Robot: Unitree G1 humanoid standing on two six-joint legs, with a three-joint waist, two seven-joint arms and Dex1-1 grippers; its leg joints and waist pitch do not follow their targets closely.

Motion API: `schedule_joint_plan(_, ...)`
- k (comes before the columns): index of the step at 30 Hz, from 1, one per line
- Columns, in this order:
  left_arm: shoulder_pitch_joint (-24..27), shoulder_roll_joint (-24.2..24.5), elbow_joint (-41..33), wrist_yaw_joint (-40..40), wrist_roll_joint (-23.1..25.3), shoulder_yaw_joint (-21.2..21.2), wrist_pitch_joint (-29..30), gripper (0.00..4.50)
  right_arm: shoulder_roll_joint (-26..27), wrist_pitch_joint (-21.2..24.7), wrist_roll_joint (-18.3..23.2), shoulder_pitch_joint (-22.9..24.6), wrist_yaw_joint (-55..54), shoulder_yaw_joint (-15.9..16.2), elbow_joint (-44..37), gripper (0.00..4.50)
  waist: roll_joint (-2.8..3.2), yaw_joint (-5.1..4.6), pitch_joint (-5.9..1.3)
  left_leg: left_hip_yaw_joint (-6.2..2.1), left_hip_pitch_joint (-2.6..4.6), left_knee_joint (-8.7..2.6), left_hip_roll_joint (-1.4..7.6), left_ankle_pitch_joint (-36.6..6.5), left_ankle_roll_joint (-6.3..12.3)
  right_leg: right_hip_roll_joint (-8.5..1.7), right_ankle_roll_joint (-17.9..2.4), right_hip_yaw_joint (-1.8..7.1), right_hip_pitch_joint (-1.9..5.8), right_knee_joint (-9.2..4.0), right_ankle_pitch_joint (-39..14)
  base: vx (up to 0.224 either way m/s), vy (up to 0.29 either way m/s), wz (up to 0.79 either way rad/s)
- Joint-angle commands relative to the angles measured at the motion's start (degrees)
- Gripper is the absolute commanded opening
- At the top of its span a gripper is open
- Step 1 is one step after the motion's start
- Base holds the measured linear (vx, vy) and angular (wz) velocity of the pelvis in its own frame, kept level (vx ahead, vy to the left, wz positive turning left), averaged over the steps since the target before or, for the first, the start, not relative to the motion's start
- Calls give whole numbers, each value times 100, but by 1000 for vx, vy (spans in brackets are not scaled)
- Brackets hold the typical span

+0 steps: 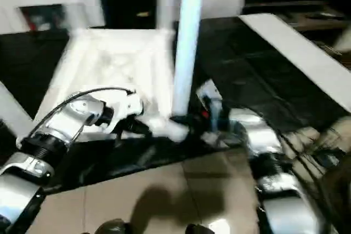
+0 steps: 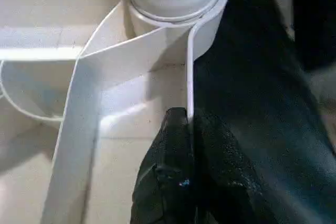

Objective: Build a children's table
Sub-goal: Rotate leg to tighten

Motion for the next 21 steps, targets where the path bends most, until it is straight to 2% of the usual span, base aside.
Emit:
schedule_joint_plan(1,-92,-674,-380,-40,-427,-108,236,0,241,222,-119,-258,-1026,-117,368,201,226,-4,-340,-326,-132,-1043,560,-4575,-411,-145,-339,81,571,402,-2721,-114,37,-21)
schedule_joint_plan(2,-147,-852,-397,234,-476,5,430,0,364,233,-89,-338,-1283,-204,469,200,160,169,-305,-95,-339,-1306,487,-5097,-457,41,-389,145,509,951,-1261,-101,12,-7)
schedule_joint_plan(3,-184,-965,-403,407,-503,77,548,0,440,235,-60,-382,-1424,-261,523,200,130,212,-356,-59,-185,-1334,492,-4873,-285,64,-329,383,408,1075,-1302,26,-57,-9)
schedule_joint_plan(4,-227,-1081,-393,607,-515,146,630,0,506,171,-94,-447,-1693,-295,627,199,-298,85,-474,-126,305,-596,120,-3552,-367,-433,-356,737,32,184,-3419,26,-57,-9)
schedule_joint_plan(5,-294,-1265,-377,926,-531,253,756,0,609,62,-159,-552,-2138,-344,798,199,-366,153,-415,-62,183,211,-152,-1417,-203,-863,-41,690,-21,-412,-5557,42,-95,-34)
schedule_joint_plan(6,-376,-1429,-294,1290,-495,332,786,0,671,-1,-252,-668,-2647,-374,1013,199,-332,249,-428,-143,-132,59,-115,-404,-143,-874,76,658,255,-324,-5395,-1,-58,-38)
schedule_joint_plan(7,-416,-1521,-261,1497,-465,377,822,0,712,-35,-312,-738,-2935,-404,1143,199,-261,265,-421,-158,-181,-79,-90,-271,-159,-779,-35,587,276,-276,-4965,-1,-58,-38)
schedule_joint_plan(8,-529,-1717,-126,2034,-391,509,866,0,804,-213,-358,-876,-3394,-521,1400,199,-123,208,-444,-215,-297,-354,11,-497,-253,-519,-275,455,329,-136,-3869,13,-21,-32)
schedule_joint_plan(9,-559,-1756,-92,2165,-368,540,877,0,831,-301,-343,-904,-3401,-560,1447,199,-77,168,-467,-258,-288,-426,67,-806,-329,-430,-383,409,337,-71,-3399,27,-4,-21)
schedule_joint_plan(10,-559,-1756,-92,2165,-368,540,877,0,831,-301,-343,-904,-3401,-560,1447,199,-39,131,-535,-277,-179,-448,134,-1129,-352,-376,-643,430,301,-27,-2465,27,-4,-21)
schedule_joint_plan(11,-607,-1796,-28,2368,-322,584,868,0,863,-399,-285,-926,-3386,-645,1465,199,-63,83,-567,-262,-161,-447,135,-1057,-191,-338,-951,425,324,11,-1692,0,0,0)
schedule_joint_plan(12,-616,-1803,-18,2415,-307,593,867,0,869,-418,-281,-931,-3394,-660,1465,232,-72,83,-575,-241,-179,-432,118,-923,-116,-343,-1081,426,355,29,-1330,0,0,0)
schedule_joint_plan(13,-636,-1796,-2,2495,-281,614,865,0,857,-456,-237,-914,-3325,-710,1412,252,-94,92,-563,-199,-153,-409,98,-752,59,-343,-1258,429,338,19,-955,0,0,0)
schedule_joint_plan(14,-635,-1783,-26,2536,-252,642,885,0,829,-506,-229,-901,-3288,-744,1383,268,-89,106,-568,-169,-139,-395,85,-604,221,-339,-1379,428,349,28,-747,50,11,-1)
schedule_joint_plan(15,-629,-1765,-54,2549,-237,661,905,0,797,-559,-240,-885,-3263,-755,1361,275,-82,117,-577,-158,-123,-388,90,-530,290,-345,-1428,433,349,33,-644,54,9,2)
schedule_joint_plan(16,-620,-1738,-72,2555,-229,678,923,0,753,-643,-245,-868,-3224,-753,1359,275,-67,148,-602,-142,-75,-380,121,-339,431,-354,-1576,447,340,59,-310,54,9,2)
schedule_joint_plan(17,-607,-1669,-57,2569,-201,662,881,0,676,-778,-272,-848,-3185,-739,1403,287,-85,174,-610,-135,-99,-372,128,-164,559,-341,-1665,447,354,118,16,0,0,0)
schedule_joint_plan(18,-606,-1658,-53,2570,-196,657,870,0,666,-793,-275,-845,-3179,-738,1410,299,-83,212,-608,-119,-93,-368,131,-100,652,-339,-1698,450,343,135,154,0,0,0)
schedule_joint_plan(19,-601,-1618,-34,2577,-178,635,826,0,630,-847,-288,-838,-3161,-732,1440,311,-85,222,-601,-114,-85,-371,136,-139,679,-344,-1702,454,333,130,123,0,0,0)
schedule_joint_plan(20,-592,-1550,-2,2547,-158,610,769,0,560,-927,-327,-793,-3056,-694,1427,313,-34,241,-597,-112,-77,-371,130,-240,671,-348,-1705,457,337,124,5,0,0,0)
schedule_joint_plan(21,-577,-1421,64,2436,-103,553,596,0,424,-1024,-400,-698,-2887,-636,1379,313,-48,249,-580,-101,-64,-383,137,-416,640,-344,-1667,462,325,83,-163,0,0,0)
